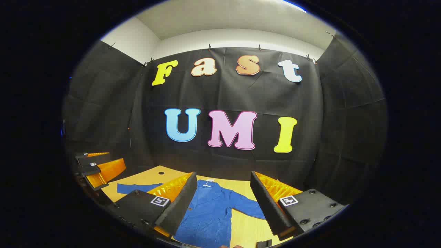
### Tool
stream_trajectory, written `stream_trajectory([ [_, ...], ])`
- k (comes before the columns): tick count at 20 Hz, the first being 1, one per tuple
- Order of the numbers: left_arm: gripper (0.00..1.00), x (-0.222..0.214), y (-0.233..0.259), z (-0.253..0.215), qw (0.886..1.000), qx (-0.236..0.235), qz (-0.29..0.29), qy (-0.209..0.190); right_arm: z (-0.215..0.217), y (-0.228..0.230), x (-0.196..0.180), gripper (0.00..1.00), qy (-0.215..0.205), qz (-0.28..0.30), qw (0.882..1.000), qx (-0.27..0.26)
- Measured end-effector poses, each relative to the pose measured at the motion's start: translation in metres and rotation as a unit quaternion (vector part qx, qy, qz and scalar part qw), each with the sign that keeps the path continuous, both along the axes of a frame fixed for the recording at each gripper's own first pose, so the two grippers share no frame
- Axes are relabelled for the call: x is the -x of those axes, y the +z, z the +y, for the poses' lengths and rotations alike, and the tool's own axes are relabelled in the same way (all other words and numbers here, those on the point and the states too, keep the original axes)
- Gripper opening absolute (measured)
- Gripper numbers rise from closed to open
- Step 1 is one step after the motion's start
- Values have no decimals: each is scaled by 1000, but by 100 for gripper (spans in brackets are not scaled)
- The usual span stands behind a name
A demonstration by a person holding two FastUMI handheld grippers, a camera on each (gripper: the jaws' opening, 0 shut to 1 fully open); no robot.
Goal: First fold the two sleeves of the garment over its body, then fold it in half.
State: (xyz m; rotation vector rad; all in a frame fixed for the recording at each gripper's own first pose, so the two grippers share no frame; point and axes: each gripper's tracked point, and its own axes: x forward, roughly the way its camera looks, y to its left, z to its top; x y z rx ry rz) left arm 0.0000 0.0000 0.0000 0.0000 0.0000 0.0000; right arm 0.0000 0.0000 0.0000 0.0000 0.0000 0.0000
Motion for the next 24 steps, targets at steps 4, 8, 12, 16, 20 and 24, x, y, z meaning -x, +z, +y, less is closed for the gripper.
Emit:
stream_trajectory([
  [4, 81, -16, 11, -11, 1000, 1, -13, -17, -21, -7, -1, 99, -28, 6, 1000, 3],
  [8, 82, -29, 21, -22, 999, -1, -21, -29, -22, -14, -8, 92, -35, 19, 999, -4],
  [12, 82, -38, 16, -20, 999, -10, -13, -28, -17, -7, -13, 92, -35, 10, 999, -2],
  [16, 82, -39, 12, -14, 1000, -11, -9, -25, -15, -9, -14, 92, -37, 9, 999, 5],
  [20, 82, -43, 3, -10, 1000, -13, 6, -21, -20, -8, -12, 99, -45, 10, 999, 7],
  [24, 82, -43, 3, -20, 999, -3, 4, -33, -34, -10, -3, 92, -64, 13, 998, 16],
])
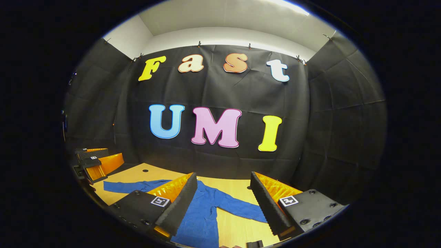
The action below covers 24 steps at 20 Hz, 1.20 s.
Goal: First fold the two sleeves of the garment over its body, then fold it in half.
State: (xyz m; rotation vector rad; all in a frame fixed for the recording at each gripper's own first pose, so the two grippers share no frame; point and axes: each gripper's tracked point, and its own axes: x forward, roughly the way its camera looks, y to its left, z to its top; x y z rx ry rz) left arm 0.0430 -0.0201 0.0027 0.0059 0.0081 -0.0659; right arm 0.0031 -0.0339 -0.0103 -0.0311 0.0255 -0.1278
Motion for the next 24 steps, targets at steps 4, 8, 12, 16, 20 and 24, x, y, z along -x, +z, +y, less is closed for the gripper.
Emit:
stream_trajectory([
  [4, 82, 0, 2, -10, 1000, -9, -6, -14, -18, -13, 5, 92, -21, 15, 1000, 9],
  [8, 82, 3, 4, -12, 1000, -12, -11, -19, -28, -14, 6, 92, -35, 17, 999, 7],
  [12, 82, 4, 0, -6, 1000, -19, -8, -15, -25, -18, 6, 92, -35, 20, 999, -3],
  [16, 81, 7, 4, 1, 1000, -22, -15, -8, -20, -19, 5, 99, -31, 20, 999, 2],
  [20, 82, 8, 4, 3, 999, -26, -19, -6, -15, -19, 4, 99, -26, 18, 1000, 0],
  [24, 82, 6, 1, 3, 1000, -25, -18, -5, -31, -27, -2, 99, -32, 18, 999, -3],
])
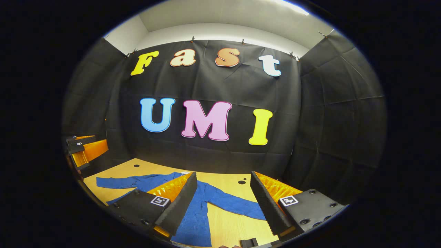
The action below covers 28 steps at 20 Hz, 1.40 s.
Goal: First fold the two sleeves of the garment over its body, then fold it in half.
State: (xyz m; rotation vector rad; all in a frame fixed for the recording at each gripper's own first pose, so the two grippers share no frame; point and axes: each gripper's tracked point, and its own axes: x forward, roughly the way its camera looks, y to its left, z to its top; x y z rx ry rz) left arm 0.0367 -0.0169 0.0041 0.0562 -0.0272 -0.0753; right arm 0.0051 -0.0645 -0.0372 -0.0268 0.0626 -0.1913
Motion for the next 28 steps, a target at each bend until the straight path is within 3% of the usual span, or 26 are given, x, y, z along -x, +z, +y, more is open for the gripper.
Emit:
stream_trajectory([
  [7, 82, -14, -19, -32, 1000, 1, 28, -7, -93, -72, -19, 99, -47, 51, 998, -7],
  [10, 82, -26, -25, -51, 999, -5, 35, -3, -141, -126, -40, 99, -55, 96, 994, 1],
  [14, 82, -40, -28, -74, 999, -18, 40, 22, -187, -200, -71, 100, -47, 164, 985, -39],
  [18, 82, -61, -45, -93, 995, -42, 71, 63, -222, -271, -91, 100, -40, 229, 970, -68],
  [23, 82, -86, -58, -136, 991, -10, 101, 88, -242, -342, -92, 100, -18, 313, 946, -81],
  [24, 82, -89, -61, -142, 990, -7, 107, 92, -244, -349, -91, 100, -14, 321, 944, -82],
  [25, 82, -91, -63, -148, 989, -5, 112, 96, -248, -353, -90, 94, -12, 327, 941, -83],
  [27, 82, -92, -68, -156, 987, -8, 121, 102, -256, -354, -93, 94, -16, 321, 943, -90],
  [28, 82, -92, -68, -159, 987, -12, 123, 104, -261, -352, -95, 100, -22, 312, 946, -89],
])
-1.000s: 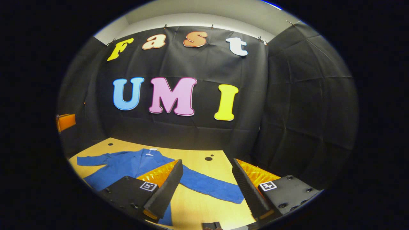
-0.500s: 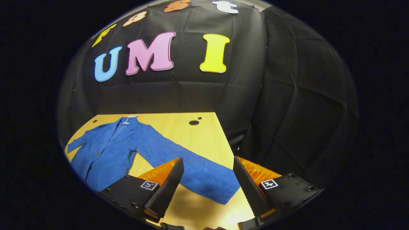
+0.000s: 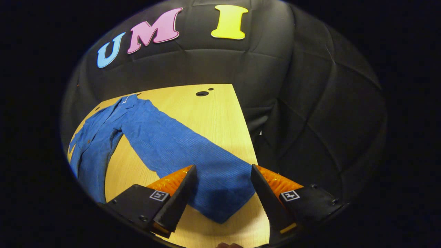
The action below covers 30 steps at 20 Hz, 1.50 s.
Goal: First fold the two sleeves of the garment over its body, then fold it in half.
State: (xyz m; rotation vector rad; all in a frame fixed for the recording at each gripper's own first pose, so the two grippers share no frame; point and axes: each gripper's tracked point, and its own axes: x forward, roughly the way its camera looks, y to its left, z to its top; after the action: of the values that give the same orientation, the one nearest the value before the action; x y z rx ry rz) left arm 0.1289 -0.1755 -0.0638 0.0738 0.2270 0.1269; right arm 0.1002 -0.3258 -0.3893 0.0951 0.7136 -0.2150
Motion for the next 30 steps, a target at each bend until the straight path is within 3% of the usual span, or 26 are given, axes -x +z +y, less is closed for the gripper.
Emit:
stream_trajectory([
  [3, 82, 0, -1, -10, 1000, -17, -1, -2, 0, -29, 16, 100, -4, 51, 998, -27],
  [4, 82, 0, -1, -14, 1000, -24, 2, -6, 3, -33, 26, 100, -2, 48, 999, -24],
  [5, 82, 1, -2, -19, 999, -32, 3, -9, -2, -24, 6, 99, -6, 24, 999, -22],
  [6, 82, 2, 1, -24, 999, -39, 0, -12, 0, -33, 13, 99, -1, 45, 999, -24],
  [9, 82, 3, 4, -38, 998, -48, -5, -29, -2, -33, 14, 100, -8, 37, 999, -23],
  [14, 82, 1, -2, -54, 998, -38, 9, -41, -3, -32, 13, 73, -17, 34, 999, -32],
  [15, 82, 0, -1, -57, 998, -36, 9, -44, -3, -32, 12, 72, -10, 33, 999, -31],
  [16, 82, -1, -3, -62, 998, -36, 11, -46, 3, -30, 9, 81, -4, 29, 998, -47],
  [18, 82, 1, 1, -69, 998, -41, 8, -55, 2, -34, -1, 21, -28, 20, 997, -68],
  [20, 82, 3, 8, -74, 996, -54, -4, -64, 3, -36, -2, 20, -42, 20, 995, -83],
  [21, 82, 6, 9, -74, 996, -59, -8, -67, 4, -32, -2, 5, -48, 20, 995, -89],
  [22, 82, 7, 10, -75, 996, -62, -8, -70, 6, -33, -3, 12, -50, 24, 994, -94],
  [25, 82, 13, 8, -75, 996, -57, -3, -74, 14, -27, -3, 12, -45, 38, 992, -111],
  [30, 82, 17, 10, -81, 994, -45, -4, -98, 29, 13, 1, 12, -31, -8, 993, -113],
])
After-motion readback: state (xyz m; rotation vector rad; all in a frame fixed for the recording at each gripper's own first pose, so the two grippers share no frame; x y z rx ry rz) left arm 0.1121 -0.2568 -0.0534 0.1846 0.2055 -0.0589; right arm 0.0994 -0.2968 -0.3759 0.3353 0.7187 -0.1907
